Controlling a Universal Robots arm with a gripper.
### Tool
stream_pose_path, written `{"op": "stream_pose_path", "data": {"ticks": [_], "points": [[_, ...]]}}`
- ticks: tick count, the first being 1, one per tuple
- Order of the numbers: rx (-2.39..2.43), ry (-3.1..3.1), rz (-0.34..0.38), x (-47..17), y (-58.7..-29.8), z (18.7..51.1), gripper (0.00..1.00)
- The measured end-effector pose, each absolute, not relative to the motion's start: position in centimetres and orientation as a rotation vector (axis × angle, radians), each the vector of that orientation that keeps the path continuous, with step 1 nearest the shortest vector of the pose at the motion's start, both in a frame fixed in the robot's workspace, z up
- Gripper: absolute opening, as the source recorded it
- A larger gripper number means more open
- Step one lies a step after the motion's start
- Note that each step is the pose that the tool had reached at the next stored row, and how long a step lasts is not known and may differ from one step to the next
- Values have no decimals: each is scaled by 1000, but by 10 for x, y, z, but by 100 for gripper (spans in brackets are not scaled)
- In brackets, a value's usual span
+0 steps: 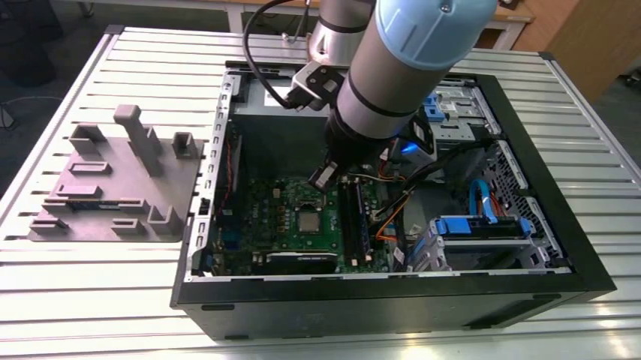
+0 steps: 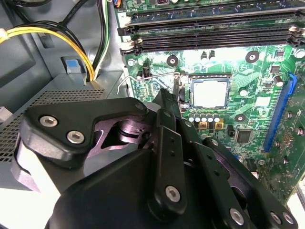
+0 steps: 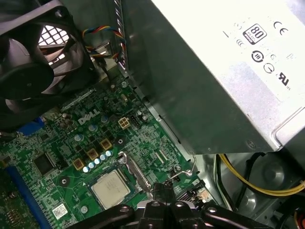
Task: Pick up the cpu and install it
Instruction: 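Close the cpu cover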
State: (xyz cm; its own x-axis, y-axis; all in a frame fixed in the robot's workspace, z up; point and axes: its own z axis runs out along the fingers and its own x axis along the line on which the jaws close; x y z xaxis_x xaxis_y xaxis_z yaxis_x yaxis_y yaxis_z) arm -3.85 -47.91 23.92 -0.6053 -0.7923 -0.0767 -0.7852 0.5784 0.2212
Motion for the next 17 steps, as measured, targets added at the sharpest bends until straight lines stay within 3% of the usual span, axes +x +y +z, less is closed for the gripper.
{"op": "stream_pose_path", "data": {"ticks": [17], "points": [[1381, -2764, -364, -38, -485, 239, 10]]}}
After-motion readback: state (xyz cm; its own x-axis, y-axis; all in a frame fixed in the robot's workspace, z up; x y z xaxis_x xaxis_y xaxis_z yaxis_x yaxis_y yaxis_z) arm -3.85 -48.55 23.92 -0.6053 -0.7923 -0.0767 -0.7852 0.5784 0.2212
